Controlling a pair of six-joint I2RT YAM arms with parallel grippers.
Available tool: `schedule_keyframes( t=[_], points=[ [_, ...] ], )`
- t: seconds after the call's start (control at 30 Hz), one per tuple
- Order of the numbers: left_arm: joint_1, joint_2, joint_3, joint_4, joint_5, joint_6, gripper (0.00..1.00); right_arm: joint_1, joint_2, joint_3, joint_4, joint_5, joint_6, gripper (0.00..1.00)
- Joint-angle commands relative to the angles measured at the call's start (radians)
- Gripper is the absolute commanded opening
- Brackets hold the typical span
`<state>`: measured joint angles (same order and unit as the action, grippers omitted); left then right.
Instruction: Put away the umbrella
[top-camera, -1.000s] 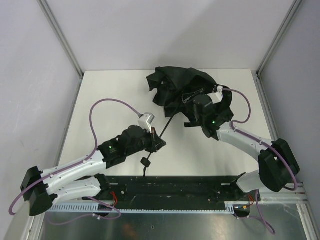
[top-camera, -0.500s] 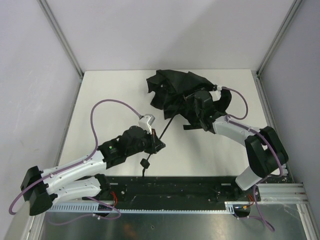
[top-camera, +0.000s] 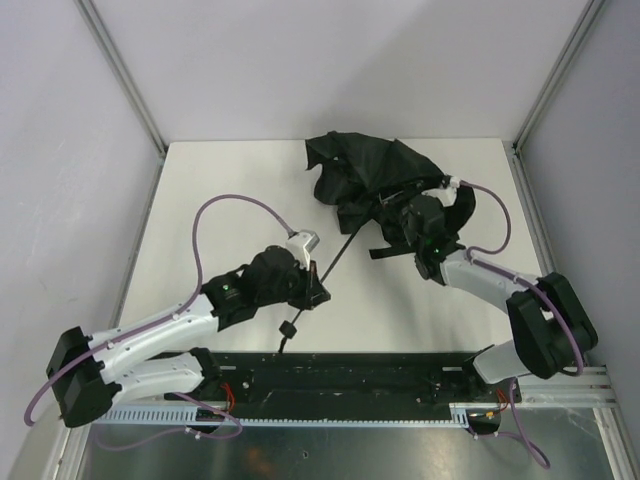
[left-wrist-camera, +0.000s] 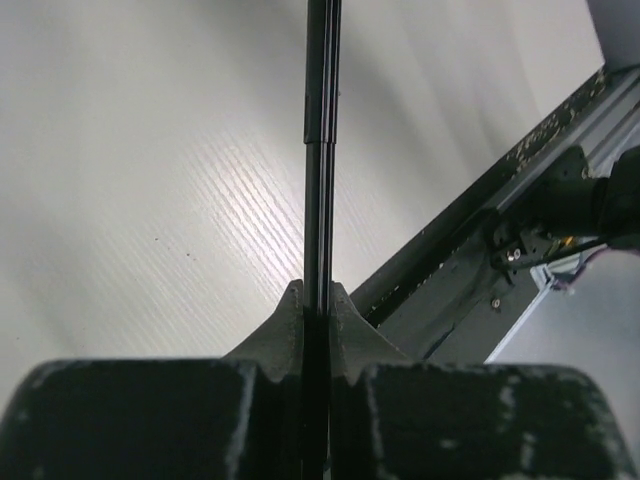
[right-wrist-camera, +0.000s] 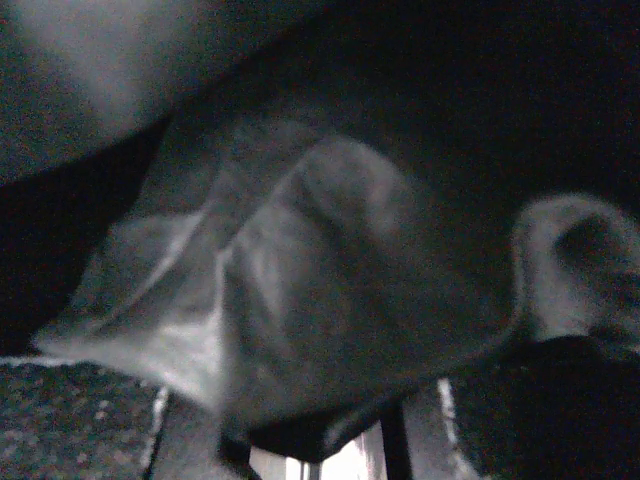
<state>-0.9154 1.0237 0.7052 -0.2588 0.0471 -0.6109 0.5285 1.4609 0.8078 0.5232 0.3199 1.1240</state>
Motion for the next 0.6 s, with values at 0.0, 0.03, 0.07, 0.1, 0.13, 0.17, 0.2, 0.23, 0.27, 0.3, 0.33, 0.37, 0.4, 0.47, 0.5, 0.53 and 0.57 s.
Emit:
schedule_keyframes(
  t=[0.0, 0.03, 0.07, 0.1, 0.13, 0.17, 0.2, 0.23, 0.27, 0.3, 0.33, 0.37, 0.4, 0.47, 0.5, 0.53, 0.57],
  points=[
    [0.063, 0.06, 0.155, 0.191, -0.141, 0.071, 0.0, 0.173, -0.09, -0.123, 0.096, -0.244, -0.028, 0.0],
    [0.063, 0.074, 0.171, 0.191, -0.142, 0.075, 0.0, 0.195, -0.103, -0.139, 0.101, -0.231, -0.018, 0.0],
    [0.063, 0.087, 0.183, 0.191, -0.141, 0.075, 0.0, 0.217, -0.111, -0.151, 0.108, -0.22, -0.012, 0.0],
    [0.061, 0.097, 0.193, 0.193, -0.142, 0.075, 0.0, 0.237, -0.116, -0.158, 0.115, -0.213, -0.005, 0.0],
    [0.059, 0.106, 0.202, 0.194, -0.145, 0.074, 0.0, 0.255, -0.115, -0.162, 0.121, -0.213, 0.001, 0.0],
    [0.058, 0.114, 0.209, 0.196, -0.149, 0.076, 0.0, 0.272, -0.113, -0.168, 0.131, -0.21, 0.008, 0.0],
    [0.055, 0.12, 0.216, 0.197, -0.154, 0.078, 0.0, 0.289, -0.109, -0.174, 0.147, -0.208, 0.014, 0.0],
    [0.051, 0.125, 0.223, 0.2, -0.159, 0.082, 0.0, 0.304, -0.104, -0.179, 0.159, -0.211, 0.02, 0.0],
    [0.048, 0.13, 0.229, 0.202, -0.163, 0.087, 0.0, 0.313, -0.097, -0.185, 0.173, -0.216, 0.032, 0.0],
    [0.045, 0.133, 0.233, 0.205, -0.166, 0.09, 0.0, 0.32, -0.089, -0.197, 0.198, -0.224, 0.045, 0.0],
    [0.043, 0.134, 0.238, 0.208, -0.168, 0.093, 0.0, 0.325, -0.084, -0.211, 0.227, -0.228, 0.06, 0.0],
    [0.04, 0.135, 0.241, 0.21, -0.168, 0.094, 0.0, 0.329, -0.083, -0.224, 0.245, -0.221, 0.067, 0.0],
    [0.038, 0.134, 0.242, 0.21, -0.167, 0.093, 0.0, 0.329, -0.086, -0.231, 0.25, -0.21, 0.06, 0.0],
    [0.029, 0.124, 0.232, 0.21, -0.179, 0.095, 0.0, 0.297, -0.093, -0.235, 0.245, -0.215, 0.047, 0.0],
    [0.026, 0.114, 0.221, 0.211, -0.184, 0.095, 0.0, 0.271, -0.094, -0.236, 0.261, -0.238, 0.038, 0.0],
    [0.025, 0.1, 0.205, 0.212, -0.181, 0.092, 0.0, 0.247, -0.097, -0.237, 0.282, -0.26, 0.026, 0.0],
    [0.025, 0.086, 0.191, 0.213, -0.171, 0.091, 0.0, 0.226, -0.106, -0.235, 0.298, -0.272, 0.005, 0.0]
  ],
)
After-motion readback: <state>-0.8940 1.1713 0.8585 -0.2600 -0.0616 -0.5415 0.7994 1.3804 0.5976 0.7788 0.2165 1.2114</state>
